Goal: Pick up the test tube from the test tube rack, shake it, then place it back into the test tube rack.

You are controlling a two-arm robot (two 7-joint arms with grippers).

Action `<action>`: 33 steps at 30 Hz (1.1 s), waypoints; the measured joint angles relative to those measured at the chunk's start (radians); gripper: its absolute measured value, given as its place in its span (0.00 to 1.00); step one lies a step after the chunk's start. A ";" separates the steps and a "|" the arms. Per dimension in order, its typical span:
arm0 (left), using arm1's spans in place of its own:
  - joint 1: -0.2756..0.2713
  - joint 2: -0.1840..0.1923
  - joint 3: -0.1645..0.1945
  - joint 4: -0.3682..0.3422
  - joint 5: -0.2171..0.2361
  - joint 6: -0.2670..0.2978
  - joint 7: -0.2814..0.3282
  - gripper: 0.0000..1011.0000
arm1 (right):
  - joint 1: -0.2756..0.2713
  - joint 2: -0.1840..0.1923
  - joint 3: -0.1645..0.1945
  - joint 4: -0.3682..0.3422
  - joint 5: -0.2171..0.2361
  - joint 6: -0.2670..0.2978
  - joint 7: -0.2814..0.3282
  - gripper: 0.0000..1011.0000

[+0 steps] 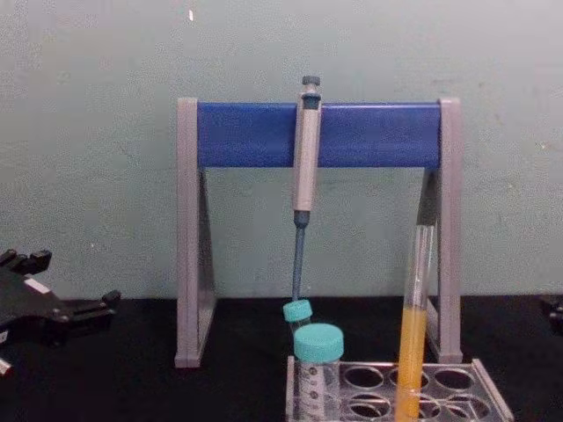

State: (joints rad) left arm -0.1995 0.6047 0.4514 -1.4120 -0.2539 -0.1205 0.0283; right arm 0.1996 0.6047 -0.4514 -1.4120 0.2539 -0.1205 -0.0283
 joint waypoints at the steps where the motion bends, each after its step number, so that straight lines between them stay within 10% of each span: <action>1: 0.000 0.000 0.000 0.000 0.000 0.000 0.000 0.99 | 0.000 0.000 0.000 0.000 0.000 0.000 0.000 0.99; 33: 0.000 0.000 0.000 0.000 0.000 0.000 0.000 0.99 | 0.000 0.000 0.000 0.000 0.000 0.000 0.000 0.99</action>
State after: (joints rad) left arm -0.1995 0.6046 0.4514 -1.4120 -0.2539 -0.1205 0.0283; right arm 0.1995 0.6047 -0.4514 -1.4120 0.2539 -0.1205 -0.0283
